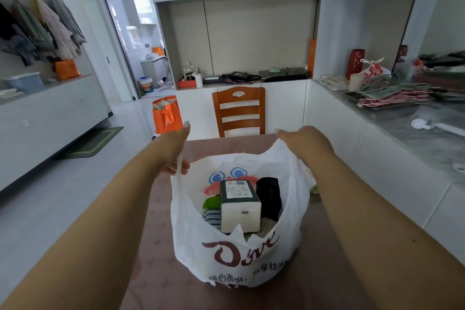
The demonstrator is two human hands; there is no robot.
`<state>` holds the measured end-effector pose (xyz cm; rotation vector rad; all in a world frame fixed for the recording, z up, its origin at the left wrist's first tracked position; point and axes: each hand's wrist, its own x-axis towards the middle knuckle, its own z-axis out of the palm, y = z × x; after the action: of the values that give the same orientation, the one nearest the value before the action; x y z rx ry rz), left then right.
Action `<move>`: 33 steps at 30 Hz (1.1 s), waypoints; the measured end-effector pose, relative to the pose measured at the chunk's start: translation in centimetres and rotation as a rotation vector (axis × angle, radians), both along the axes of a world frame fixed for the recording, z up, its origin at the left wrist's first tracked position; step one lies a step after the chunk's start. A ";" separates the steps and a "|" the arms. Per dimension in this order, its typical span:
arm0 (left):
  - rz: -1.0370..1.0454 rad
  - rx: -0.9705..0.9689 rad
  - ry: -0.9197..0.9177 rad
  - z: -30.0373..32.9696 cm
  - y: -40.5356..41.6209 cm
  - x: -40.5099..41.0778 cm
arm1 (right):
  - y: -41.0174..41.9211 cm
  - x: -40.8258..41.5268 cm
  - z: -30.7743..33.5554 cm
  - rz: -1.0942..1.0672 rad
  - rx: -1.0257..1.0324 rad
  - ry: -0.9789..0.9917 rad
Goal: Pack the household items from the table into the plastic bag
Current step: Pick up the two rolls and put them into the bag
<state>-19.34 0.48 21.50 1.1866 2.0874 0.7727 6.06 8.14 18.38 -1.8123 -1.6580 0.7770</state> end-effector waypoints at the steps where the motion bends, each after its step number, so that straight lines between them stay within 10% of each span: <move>1: 0.012 -0.017 0.079 0.6 -0.1 -0.1 | 0.0 0.3 0.2 -0.016 0.033 -0.020; 8: 0.059 0.150 0.328 5.4 1.7 1.3 | 2.1 2.0 2.2 -0.053 0.130 -0.026; 21: -0.190 0.131 -0.120 2.0 17.6 8.5 | 15.2 1.3 -3.4 0.020 -0.040 0.012; 33: 0.037 -0.195 -0.494 -8.0 30.0 7.1 | 25.5 -3.5 -15.5 0.198 -0.296 -0.118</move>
<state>-12.26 30.53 13.48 0.7592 1.7286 0.7665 2.57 33.68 2.86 -1.9426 -1.9030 1.0674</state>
